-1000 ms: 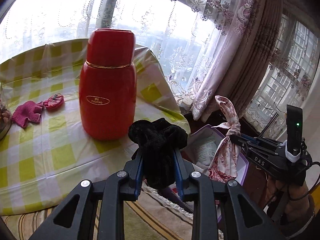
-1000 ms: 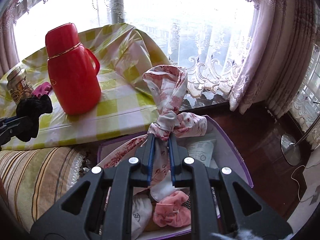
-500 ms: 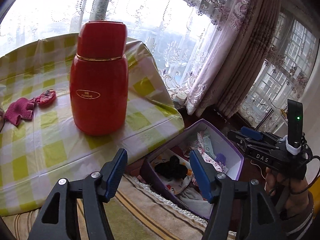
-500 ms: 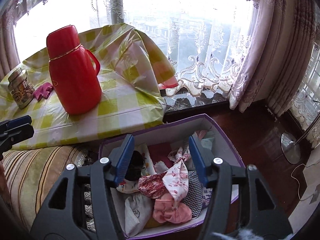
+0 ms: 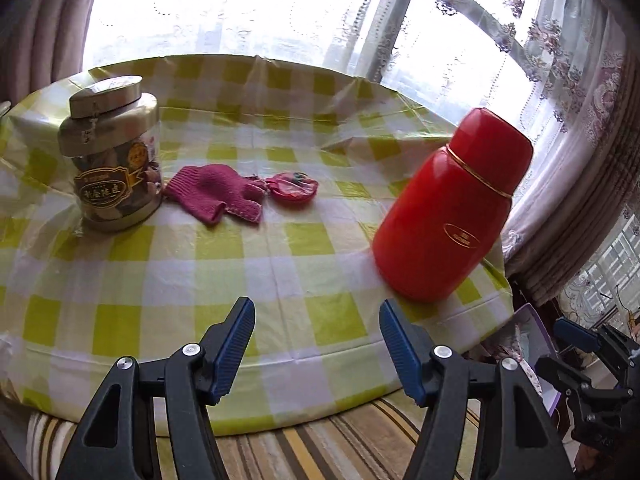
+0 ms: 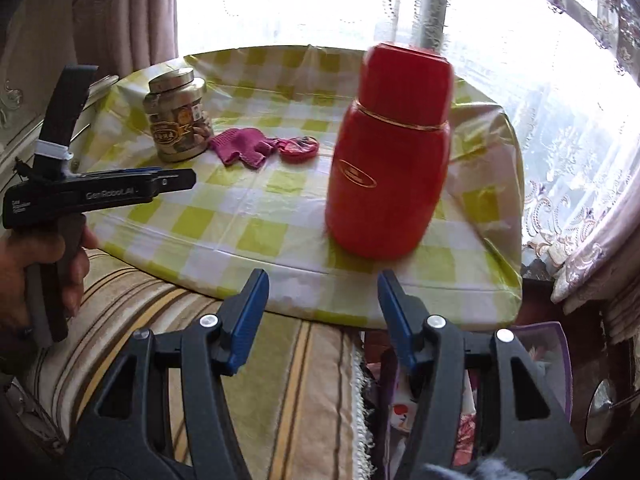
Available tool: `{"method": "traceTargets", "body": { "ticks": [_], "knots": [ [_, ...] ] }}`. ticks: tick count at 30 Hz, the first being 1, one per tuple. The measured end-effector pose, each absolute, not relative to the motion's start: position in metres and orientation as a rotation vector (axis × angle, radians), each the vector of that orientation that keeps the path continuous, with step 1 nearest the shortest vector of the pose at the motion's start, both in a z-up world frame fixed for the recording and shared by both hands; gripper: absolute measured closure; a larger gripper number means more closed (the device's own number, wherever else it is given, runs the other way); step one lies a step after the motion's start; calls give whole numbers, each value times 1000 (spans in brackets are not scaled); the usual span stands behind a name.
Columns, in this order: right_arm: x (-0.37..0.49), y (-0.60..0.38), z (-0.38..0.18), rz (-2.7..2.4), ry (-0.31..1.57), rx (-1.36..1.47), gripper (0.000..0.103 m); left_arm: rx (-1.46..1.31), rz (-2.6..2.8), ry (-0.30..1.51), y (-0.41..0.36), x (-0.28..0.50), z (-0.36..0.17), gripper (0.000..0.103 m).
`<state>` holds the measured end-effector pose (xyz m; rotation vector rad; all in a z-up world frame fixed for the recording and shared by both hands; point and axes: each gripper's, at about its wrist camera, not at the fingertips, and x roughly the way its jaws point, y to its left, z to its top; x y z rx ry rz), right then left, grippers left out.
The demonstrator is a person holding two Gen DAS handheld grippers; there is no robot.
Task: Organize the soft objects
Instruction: 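Move both open grippers back toward the glove and coin purse, then grasp the magenta knit glove with the left gripper while the right gripper grasps the pink coin purse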
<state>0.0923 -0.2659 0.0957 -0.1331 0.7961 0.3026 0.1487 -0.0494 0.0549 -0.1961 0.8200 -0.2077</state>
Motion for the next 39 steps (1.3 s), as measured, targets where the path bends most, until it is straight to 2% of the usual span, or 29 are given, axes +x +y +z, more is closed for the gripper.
{"method": "traceTargets", "body": {
  "ticks": [7, 23, 39],
  "knots": [
    [147, -196, 102, 391, 779, -191, 42, -211, -107, 803, -8, 194, 55, 37],
    [258, -131, 62, 330, 827, -307, 20, -184, -63, 872, -3, 298, 19, 37],
    [332, -127, 17, 210, 896, -307, 17, -74, -3, 977, -16, 385, -38, 37]
  ]
}}
